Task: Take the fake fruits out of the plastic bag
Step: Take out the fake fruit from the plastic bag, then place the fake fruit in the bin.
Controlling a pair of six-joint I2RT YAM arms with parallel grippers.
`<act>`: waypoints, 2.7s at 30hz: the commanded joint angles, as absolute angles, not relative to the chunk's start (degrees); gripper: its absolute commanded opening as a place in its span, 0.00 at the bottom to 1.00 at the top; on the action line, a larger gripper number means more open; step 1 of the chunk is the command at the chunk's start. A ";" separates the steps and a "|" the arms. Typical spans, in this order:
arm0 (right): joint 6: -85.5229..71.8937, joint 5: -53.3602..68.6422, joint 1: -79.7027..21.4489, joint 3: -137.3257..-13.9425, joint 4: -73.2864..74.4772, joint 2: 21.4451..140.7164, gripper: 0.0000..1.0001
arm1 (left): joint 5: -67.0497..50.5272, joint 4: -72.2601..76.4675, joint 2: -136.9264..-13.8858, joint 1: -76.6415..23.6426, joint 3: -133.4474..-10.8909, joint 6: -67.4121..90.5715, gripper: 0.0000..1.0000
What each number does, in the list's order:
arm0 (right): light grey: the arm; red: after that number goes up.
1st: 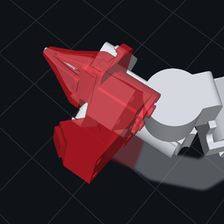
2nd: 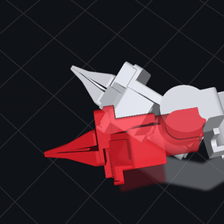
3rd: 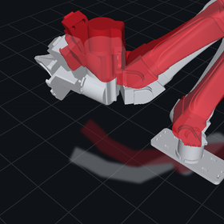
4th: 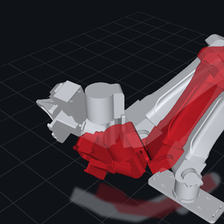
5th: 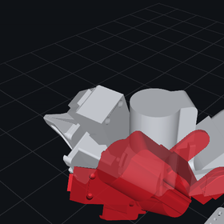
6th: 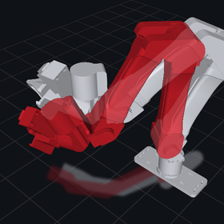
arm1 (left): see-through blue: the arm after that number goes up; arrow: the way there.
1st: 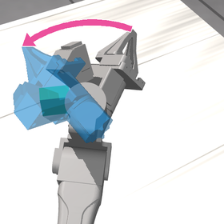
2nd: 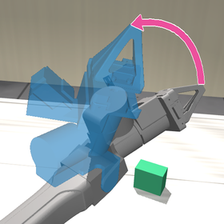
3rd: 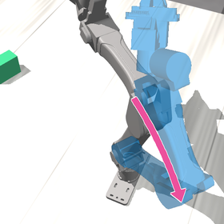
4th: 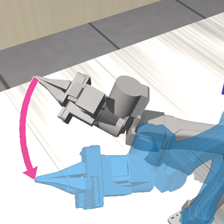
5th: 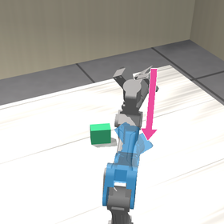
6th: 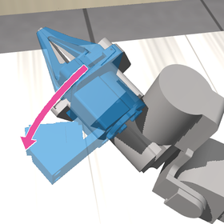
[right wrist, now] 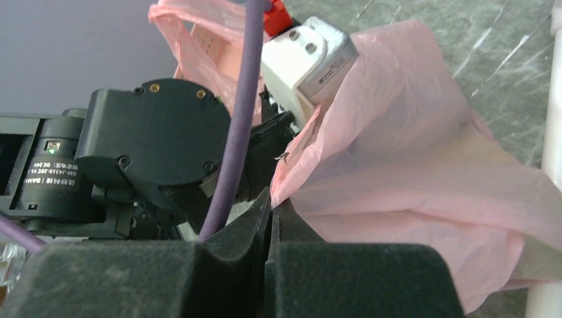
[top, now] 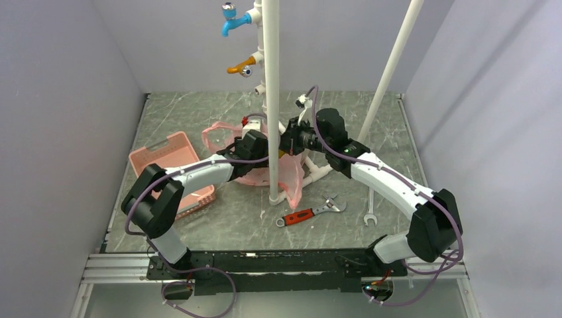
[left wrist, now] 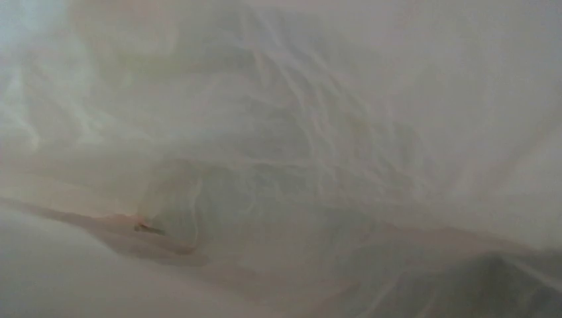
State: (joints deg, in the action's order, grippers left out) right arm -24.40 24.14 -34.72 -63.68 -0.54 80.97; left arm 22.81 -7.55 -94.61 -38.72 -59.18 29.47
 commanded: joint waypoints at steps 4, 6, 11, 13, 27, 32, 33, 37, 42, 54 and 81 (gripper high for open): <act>-22.52 25.65 -34.96 -60.14 -3.36 77.15 0.00 | 24.25 -7.93 -98.54 -38.60 -62.33 31.71 0.71; -22.40 25.62 -34.97 -59.20 -3.43 76.55 0.00 | 24.11 -7.23 -99.21 -38.57 -62.25 31.93 0.74; -23.04 26.64 -34.97 -57.74 -4.24 76.54 0.00 | 26.01 -6.66 -100.38 -38.41 -62.16 31.19 0.79; -23.27 26.76 -34.98 -57.09 -4.64 76.71 0.00 | 26.21 -6.29 -100.87 -38.26 -62.25 30.93 0.82; -21.97 25.53 -34.98 -57.74 -2.46 76.07 0.00 | 26.29 -1.33 -99.17 -38.00 -60.75 25.37 0.52; -21.24 23.76 -34.89 -57.13 -2.28 75.32 0.00 | 22.37 -0.44 -92.13 -38.18 -56.45 24.72 0.40; -21.12 23.55 -34.89 -57.06 -2.17 75.30 0.00 | 21.12 -0.59 -90.02 -38.27 -55.32 24.92 0.39; -20.54 21.81 -34.90 -56.49 -2.20 75.43 0.00 | 12.80 -1.21 -81.11 -38.37 -50.86 25.83 0.39; -20.02 20.54 -34.51 -56.60 -1.95 76.10 0.00 | 0.92 -6.69 -71.36 -38.30 -47.77 27.13 0.37; -19.77 20.29 -33.77 -57.19 -1.94 77.74 0.00 | -1.18 -23.66 -41.27 -38.32 -39.60 26.62 0.39; -20.65 21.77 -33.28 -55.37 -2.91 77.74 0.00 | 44.73 -41.19 -36.82 -37.28 -40.00 35.57 0.40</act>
